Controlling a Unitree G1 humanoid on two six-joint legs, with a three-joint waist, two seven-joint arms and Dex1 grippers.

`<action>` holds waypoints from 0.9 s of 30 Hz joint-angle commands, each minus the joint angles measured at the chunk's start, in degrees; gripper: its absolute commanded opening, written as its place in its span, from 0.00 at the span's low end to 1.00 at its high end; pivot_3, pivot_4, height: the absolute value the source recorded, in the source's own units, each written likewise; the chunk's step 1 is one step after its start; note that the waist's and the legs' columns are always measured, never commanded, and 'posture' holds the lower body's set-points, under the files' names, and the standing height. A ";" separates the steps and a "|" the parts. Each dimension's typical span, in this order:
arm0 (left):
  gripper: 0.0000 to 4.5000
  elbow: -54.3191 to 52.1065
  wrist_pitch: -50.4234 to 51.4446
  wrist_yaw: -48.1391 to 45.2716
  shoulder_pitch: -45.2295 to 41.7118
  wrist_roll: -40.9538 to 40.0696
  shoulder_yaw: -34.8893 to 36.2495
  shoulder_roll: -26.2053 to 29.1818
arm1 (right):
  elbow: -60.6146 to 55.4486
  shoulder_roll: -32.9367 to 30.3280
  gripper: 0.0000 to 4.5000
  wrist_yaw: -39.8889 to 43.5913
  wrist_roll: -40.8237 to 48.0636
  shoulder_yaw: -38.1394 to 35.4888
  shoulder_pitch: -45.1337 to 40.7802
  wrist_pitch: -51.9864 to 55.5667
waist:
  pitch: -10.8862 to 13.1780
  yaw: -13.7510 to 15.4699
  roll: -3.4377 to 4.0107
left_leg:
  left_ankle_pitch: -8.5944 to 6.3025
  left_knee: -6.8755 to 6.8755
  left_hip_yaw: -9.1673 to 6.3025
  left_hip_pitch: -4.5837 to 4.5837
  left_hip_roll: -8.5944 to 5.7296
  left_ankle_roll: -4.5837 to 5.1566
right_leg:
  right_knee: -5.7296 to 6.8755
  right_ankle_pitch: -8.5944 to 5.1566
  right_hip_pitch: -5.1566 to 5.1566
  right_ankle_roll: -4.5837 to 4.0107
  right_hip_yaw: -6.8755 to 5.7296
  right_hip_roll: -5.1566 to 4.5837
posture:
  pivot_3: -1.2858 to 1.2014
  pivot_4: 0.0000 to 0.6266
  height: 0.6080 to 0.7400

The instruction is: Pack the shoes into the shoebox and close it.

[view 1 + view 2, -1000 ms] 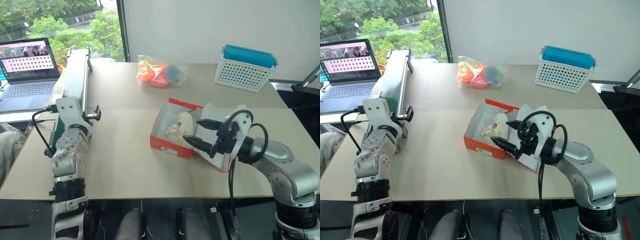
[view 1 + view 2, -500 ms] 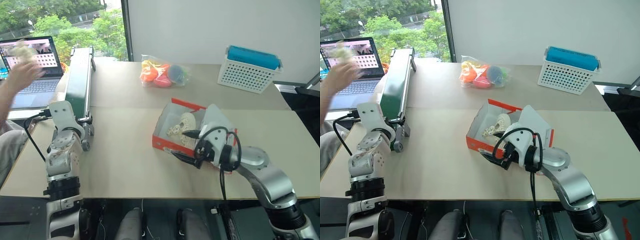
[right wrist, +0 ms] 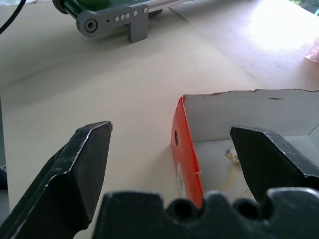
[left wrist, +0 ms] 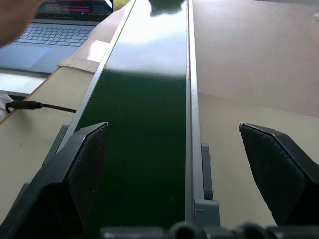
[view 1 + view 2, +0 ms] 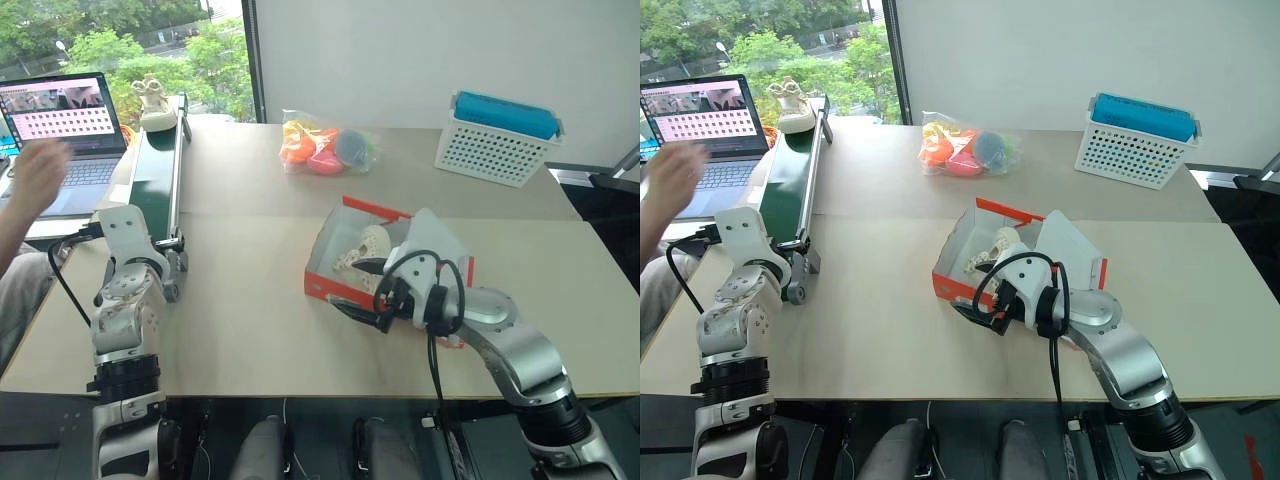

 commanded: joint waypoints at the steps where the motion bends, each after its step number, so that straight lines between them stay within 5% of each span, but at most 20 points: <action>1: 1.00 -1.96 -0.81 -0.37 -0.10 0.52 -0.43 0.69 | -0.91 0.22 0.99 -0.44 -0.28 -0.71 -0.88 -0.64 | 0.00 -0.02 0.00 | 0.00 0.00 0.00 0.00 0.00 0.00 | 0.00 0.00 0.00 0.00 0.00 0.00 | 0.52 0.24 0.69; 27: 1.00 0.73 -0.53 -1.39 -3.13 0.57 -0.18 2.42 | 0.54 -2.21 0.99 5.60 -2.98 1.24 -1.21 -4.72 | -0.01 -0.03 -0.02 | 0.01 0.01 0.01 0.00 -0.01 -0.01 | 0.01 0.00 0.00 0.00 0.00 0.00 | 0.52 0.24 0.69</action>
